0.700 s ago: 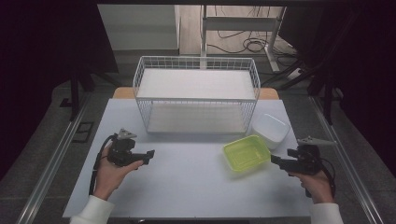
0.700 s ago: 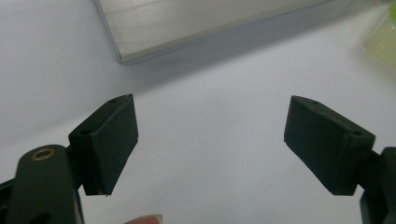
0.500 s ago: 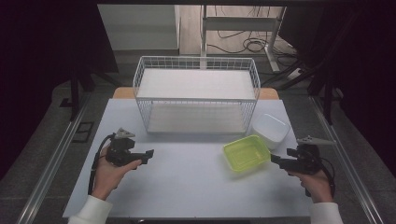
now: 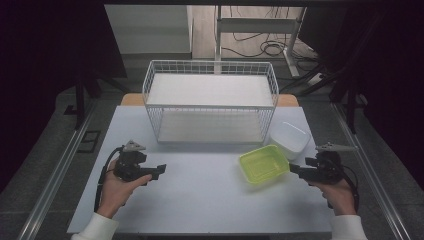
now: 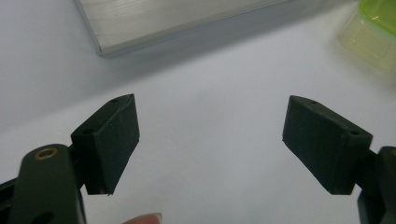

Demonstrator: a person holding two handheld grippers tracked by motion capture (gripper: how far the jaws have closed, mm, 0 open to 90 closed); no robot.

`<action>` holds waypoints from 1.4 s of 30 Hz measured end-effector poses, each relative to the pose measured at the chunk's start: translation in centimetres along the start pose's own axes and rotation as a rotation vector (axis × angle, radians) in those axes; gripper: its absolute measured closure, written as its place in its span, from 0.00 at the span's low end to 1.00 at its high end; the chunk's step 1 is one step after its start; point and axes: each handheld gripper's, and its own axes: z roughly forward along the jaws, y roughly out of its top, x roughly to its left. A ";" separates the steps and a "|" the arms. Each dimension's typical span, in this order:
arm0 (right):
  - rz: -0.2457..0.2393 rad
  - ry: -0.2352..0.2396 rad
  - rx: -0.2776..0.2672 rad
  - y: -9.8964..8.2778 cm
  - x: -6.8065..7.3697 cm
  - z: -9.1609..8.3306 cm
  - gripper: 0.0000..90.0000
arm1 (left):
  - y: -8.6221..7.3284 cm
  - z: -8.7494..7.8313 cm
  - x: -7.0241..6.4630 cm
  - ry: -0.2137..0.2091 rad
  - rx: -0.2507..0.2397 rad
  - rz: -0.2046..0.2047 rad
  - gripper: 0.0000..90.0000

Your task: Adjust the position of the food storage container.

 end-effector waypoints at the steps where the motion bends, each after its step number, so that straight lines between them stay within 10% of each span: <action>1: -0.003 -0.003 0.003 0.1 0.0 0.0 0.32 | 0.0 0.1 0.0 0.000 0.003 -0.001 0.20; 20: -0.013 -0.074 0.146 3.5 0.1 2.6 0.54 | -0.1 0.8 0.6 0.001 0.058 -0.034 0.20; 31: -0.056 -0.116 0.264 4.2 0.1 5.3 0.98 | -0.3 1.0 0.7 -0.004 0.073 -0.035 0.20; 42: -0.109 -0.145 0.307 4.0 -0.1 6.5 0.99 | -0.4 1.4 0.4 0.002 0.081 -0.041 0.19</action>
